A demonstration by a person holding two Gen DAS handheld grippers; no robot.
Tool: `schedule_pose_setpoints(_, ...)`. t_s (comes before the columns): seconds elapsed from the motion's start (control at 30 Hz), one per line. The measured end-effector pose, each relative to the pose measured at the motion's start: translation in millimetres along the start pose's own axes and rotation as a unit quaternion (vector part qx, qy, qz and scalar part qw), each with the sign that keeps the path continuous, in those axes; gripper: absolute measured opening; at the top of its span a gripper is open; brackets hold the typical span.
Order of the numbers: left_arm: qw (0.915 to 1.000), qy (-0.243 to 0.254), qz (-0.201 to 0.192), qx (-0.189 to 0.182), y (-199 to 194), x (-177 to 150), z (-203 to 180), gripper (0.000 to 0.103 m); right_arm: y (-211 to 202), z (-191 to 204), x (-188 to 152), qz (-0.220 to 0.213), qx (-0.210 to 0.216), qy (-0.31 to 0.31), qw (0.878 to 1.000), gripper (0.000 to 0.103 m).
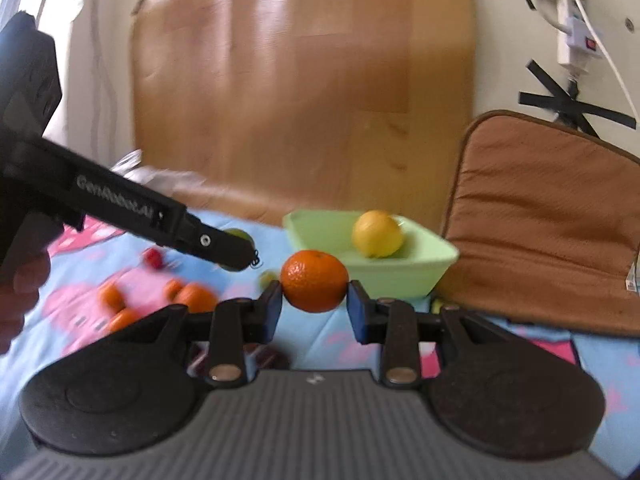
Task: Organize fruits
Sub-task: 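Carry both fruits over the green basket and open both tools, then grasp a dark plum with the left tool while the right tool grasps a red cherry tomato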
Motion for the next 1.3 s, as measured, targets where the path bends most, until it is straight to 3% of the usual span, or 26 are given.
schedule_pose_setpoints(0.13,0.9998,-0.006,0.011,0.013,51,28,9,0.03,38,-14,8,0.0,-0.02,-0.025,0.999,0.038)
schedule_pose_setpoints(0.3,0.999,-0.009,0.03,0.031,96,40,22,0.03,62,-8,3,-0.015,-0.05,-0.075,0.996,0.038)
schedule_pose_setpoints(0.53,0.9984,-0.02,0.037,0.037,109,38,34,0.03,60,-6,5,-0.026,-0.053,-0.082,0.995,0.033)
schedule_pose_setpoints(0.63,0.9979,-0.015,0.043,0.045,112,43,33,0.03,66,-12,12,-0.009,-0.044,-0.058,0.997,0.031)
schedule_pose_setpoints(0.7,0.9973,-0.009,0.046,0.057,113,44,33,0.032,80,-15,14,0.028,-0.024,-0.051,0.998,0.032)
schedule_pose_setpoints(0.73,0.9968,-0.007,0.047,0.064,113,44,33,0.033,84,-19,15,0.031,-0.035,-0.047,0.998,0.032)
schedule_pose_setpoints(0.93,0.9984,-0.02,0.026,0.045,76,42,27,0.035,65,-27,20,0.028,-0.058,-0.031,0.997,0.032)
schedule_pose_setpoints(1.07,0.9993,-0.02,0.019,0.025,36,30,20,0.036,31,-30,22,0.032,-0.009,0.018,0.999,0.032)
schedule_pose_setpoints(1.2,0.9995,-0.029,0.012,-0.009,-10,4,15,0.036,-3,-39,7,0.058,0.045,0.108,0.991,0.032)
schedule_pose_setpoints(1.3,0.9992,-0.031,0.006,-0.025,-44,-23,14,0.036,-29,-23,-13,0.07,0.074,0.123,0.987,0.031)
Point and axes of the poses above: each gripper's, at about its wrist camera, not at the fingertips, and y roughly the way its jaws point, z to its left, x to its top, the point moved 7 cm from there along y, roughly the way its jaws point, and after that the axes turned 1 degree about -z, right-handed, at the moved point
